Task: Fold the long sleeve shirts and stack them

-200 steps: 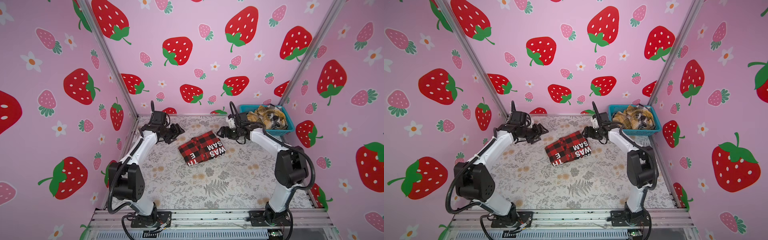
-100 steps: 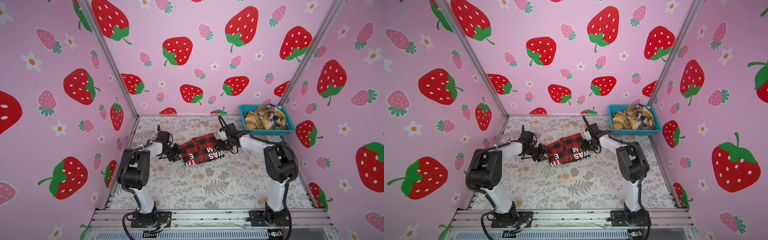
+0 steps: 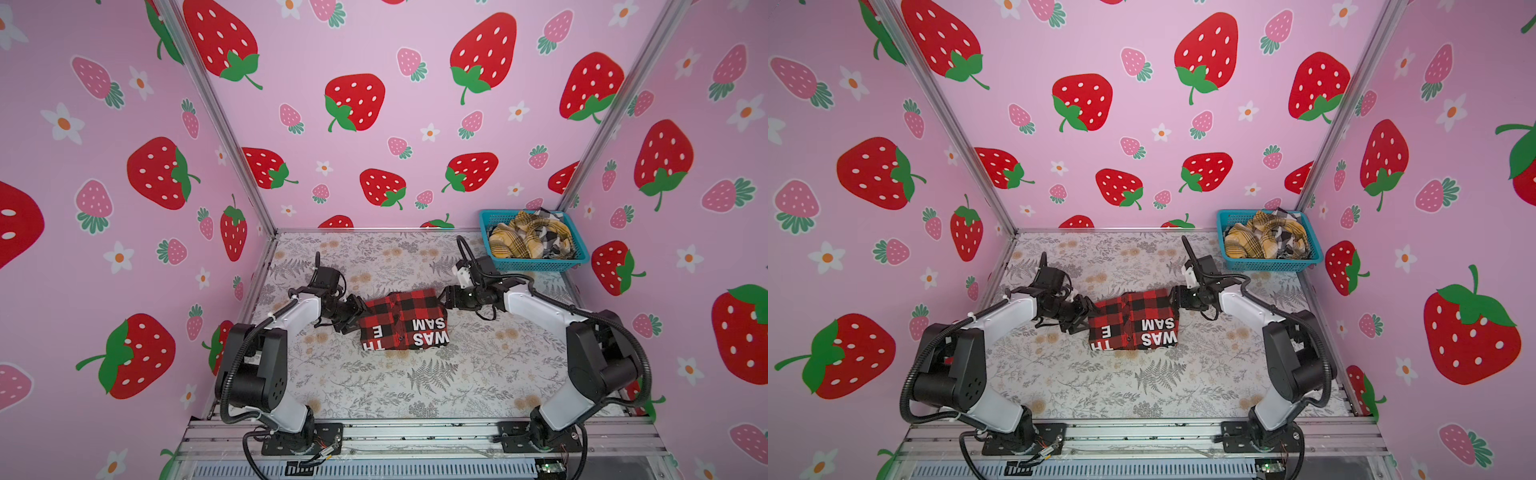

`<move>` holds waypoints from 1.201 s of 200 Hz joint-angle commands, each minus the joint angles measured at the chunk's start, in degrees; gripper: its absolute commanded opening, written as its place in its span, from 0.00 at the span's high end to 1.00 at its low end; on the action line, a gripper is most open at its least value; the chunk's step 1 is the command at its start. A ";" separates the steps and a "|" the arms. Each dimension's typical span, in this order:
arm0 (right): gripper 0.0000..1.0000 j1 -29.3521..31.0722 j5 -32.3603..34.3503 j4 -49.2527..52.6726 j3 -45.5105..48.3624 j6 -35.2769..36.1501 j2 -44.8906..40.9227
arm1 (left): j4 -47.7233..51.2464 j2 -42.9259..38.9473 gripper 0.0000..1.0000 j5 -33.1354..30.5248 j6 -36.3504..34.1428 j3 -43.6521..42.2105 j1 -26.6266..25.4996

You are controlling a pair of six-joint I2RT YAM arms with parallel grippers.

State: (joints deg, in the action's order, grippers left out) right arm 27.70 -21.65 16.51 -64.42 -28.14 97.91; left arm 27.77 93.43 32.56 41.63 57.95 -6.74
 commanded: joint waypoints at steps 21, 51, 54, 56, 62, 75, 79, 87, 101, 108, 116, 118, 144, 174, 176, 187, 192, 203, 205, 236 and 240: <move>0.28 -0.11 -9.50 -0.56 -12.47 5.20 12.55 | 5.46 11.65 0.37 -2.33 -2.35 10.81 2.70; 0.30 0.77 -14.45 -1.65 -16.88 5.41 18.04 | 1.96 10.53 0.35 -1.34 -0.25 7.05 2.88; 0.31 0.89 -14.55 -1.55 -17.06 5.38 18.34 | 1.35 10.40 0.34 -1.01 -0.08 6.65 2.91; 0.31 1.00 -14.56 -1.48 -17.23 5.31 18.54 | 0.82 10.38 0.35 -0.74 -0.02 6.38 2.95; 0.33 1.22 -14.61 -1.32 -17.48 5.30 18.96 | -0.24 10.63 0.35 0.09 0.24 6.02 2.97; 0.38 1.77 -14.61 -1.69 -17.03 4.95 19.03 | -1.82 12.00 0.38 1.95 0.45 6.31 3.05; 0.39 1.87 -14.55 -1.84 -16.74 4.81 18.87 | -1.97 12.41 0.39 2.16 0.56 6.59 3.07; 0.44 2.00 -14.24 -2.16 -16.00 4.47 18.27 | -2.53 13.40 0.42 2.80 0.64 7.18 3.11; 0.55 2.00 -13.21 -2.95 -14.74 3.76 16.96 | -4.19 14.42 0.54 3.63 1.08 7.90 3.09; 0.61 1.99 -12.71 -2.89 -14.55 3.55 16.26 | -4.74 14.74 0.60 4.16 1.52 8.34 3.05; 0.67 2.00 -12.35 -2.91 -14.29 3.15 15.38 | -5.37 14.70 0.70 4.72 1.95 8.55 3.05; 0.68 2.00 -12.23 -2.90 -14.21 3.06 15.14 | -5.45 14.62 0.73 4.80 2.03 8.64 3.10; 0.81 2.40 -9.48 -3.43 -12.68 1.33 10.81 | -6.00 11.48 0.93 4.82 2.76 9.48 2.00; 0.90 2.53 -4.36 -6.33 -6.28 -2.51 2.64 | -7.43 7.48 1.00 4.55 2.37 11.83 -0.47; 0.91 2.53 -4.06 -6.52 -5.59 -2.70 2.00 | -7.63 7.25 1.00 4.43 2.29 12.01 -0.77; 0.92 2.62 -1.85 -7.63 -2.25 -4.04 -1.42 | -8.32 6.77 1.00 3.78 1.44 13.01 -2.05; 0.93 2.62 -0.49 -8.14 -0.63 -4.67 -3.18 | -8.32 6.92 1.00 3.38 1.03 13.73 -2.59; 0.95 2.62 2.21 -9.03 2.60 -5.62 -6.27 | -8.87 7.99 1.00 3.14 0.44 14.82 -3.92; 0.95 2.57 2.75 -9.17 3.11 -5.76 -6.80 | -9.11 8.28 1.00 3.31 0.42 14.99 -4.14; 0.95 1.97 9.86 -10.37 8.87 -8.18 -10.93 | -9.50 14.57 1.00 2.73 -0.78 20.13 -7.93; 0.95 1.65 9.88 -10.53 9.05 -8.22 -10.71 | -9.12 15.36 1.00 1.91 -1.00 20.89 -8.28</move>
State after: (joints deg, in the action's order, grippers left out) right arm 29.98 -18.61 7.90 -58.28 -33.43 87.94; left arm 18.37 103.79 35.59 42.68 74.67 -12.73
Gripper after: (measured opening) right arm 0.072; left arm 0.046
